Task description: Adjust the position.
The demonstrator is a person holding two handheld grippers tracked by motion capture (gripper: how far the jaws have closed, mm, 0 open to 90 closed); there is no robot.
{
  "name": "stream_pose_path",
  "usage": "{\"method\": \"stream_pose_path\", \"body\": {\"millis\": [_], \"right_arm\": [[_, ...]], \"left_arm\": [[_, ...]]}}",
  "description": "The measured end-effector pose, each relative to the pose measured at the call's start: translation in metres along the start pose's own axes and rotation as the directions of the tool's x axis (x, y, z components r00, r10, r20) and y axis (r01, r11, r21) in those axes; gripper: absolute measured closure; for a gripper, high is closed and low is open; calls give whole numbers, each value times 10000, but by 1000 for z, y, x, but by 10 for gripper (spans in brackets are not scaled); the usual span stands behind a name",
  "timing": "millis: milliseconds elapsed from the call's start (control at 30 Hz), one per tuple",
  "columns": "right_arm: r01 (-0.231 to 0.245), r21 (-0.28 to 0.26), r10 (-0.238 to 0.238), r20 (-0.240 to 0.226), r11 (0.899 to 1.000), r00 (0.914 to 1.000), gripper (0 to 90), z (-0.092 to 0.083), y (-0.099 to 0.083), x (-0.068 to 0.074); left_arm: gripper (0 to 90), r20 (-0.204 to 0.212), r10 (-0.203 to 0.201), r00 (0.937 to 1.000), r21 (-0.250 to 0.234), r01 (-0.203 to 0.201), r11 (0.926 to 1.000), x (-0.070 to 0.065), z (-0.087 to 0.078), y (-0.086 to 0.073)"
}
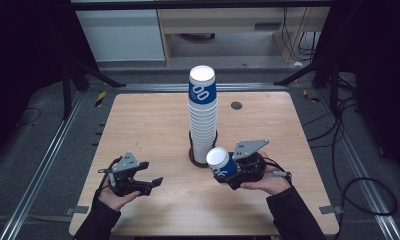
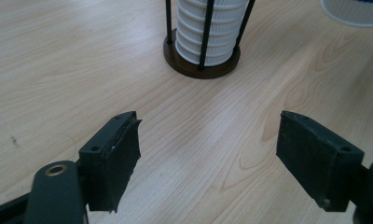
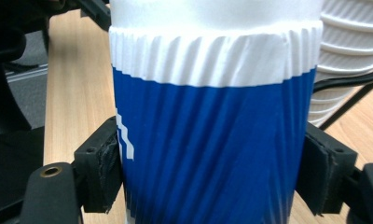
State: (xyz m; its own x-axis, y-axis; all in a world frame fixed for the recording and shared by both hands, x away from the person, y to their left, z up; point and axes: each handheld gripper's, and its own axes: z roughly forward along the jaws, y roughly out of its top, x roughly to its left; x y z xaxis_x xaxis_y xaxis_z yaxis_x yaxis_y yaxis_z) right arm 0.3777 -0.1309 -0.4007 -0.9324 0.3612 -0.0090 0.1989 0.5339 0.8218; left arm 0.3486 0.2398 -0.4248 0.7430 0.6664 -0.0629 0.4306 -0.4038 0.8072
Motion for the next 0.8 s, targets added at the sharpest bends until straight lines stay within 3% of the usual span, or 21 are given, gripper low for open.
{"method": "stream_pose_path", "body": {"millis": [400,800], "right_arm": [[582,599,-555,-468,9965,9974,218,17,12,4],[1005,1083,-925,-770,9890,9927,218,26,15,6]], "left_arm": [[200,672,609,9959,31,-613,9981,-8,5,23],[189,1742,1043,9792,-93,-1043,9945,-20,14,37]]}}
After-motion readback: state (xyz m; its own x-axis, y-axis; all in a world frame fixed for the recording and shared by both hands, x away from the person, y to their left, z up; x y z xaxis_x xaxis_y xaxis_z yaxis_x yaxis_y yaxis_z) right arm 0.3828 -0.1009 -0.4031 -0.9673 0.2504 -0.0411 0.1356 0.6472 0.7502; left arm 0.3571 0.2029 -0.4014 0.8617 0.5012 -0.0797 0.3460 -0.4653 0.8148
